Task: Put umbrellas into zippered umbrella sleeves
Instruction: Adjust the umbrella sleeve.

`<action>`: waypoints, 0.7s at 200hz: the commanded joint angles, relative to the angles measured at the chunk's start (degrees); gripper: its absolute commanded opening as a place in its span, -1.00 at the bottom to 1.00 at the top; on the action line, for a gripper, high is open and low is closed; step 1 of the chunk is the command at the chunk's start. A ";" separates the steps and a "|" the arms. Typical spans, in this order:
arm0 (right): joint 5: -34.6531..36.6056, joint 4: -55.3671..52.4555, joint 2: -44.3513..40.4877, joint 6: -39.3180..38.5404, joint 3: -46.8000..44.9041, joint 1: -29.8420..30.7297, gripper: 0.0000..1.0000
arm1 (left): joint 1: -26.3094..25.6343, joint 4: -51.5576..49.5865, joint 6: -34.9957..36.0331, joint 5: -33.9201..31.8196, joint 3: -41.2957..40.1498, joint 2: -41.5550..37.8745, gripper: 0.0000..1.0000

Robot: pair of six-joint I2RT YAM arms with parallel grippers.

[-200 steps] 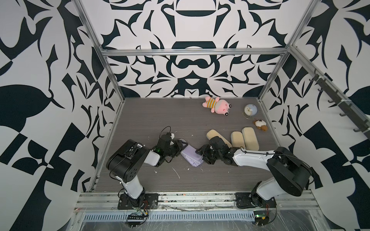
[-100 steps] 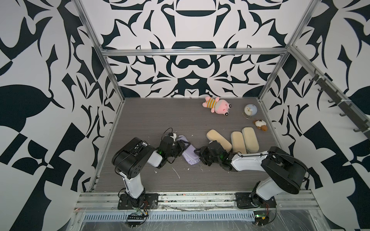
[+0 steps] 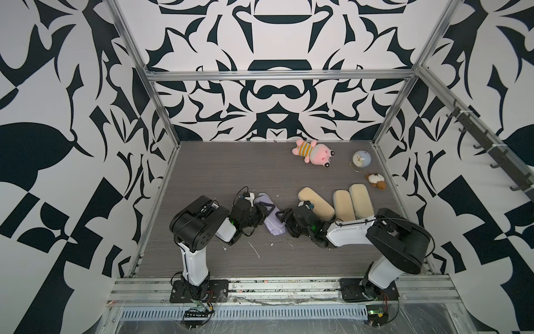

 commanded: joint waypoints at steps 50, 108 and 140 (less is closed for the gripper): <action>-6.27 15.42 1.46 3.00 1.02 1.74 -0.86 | -3.97 5.36 -3.94 13.22 -1.07 4.25 0.04; -17.69 1.02 -5.73 -3.99 -0.94 -1.91 0.09 | 5.19 11.41 -4.95 17.97 -2.91 2.64 -0.53; -28.20 -20.69 -18.27 -22.21 -1.62 -12.02 0.33 | 9.00 2.07 1.91 23.09 -1.91 -5.22 -0.67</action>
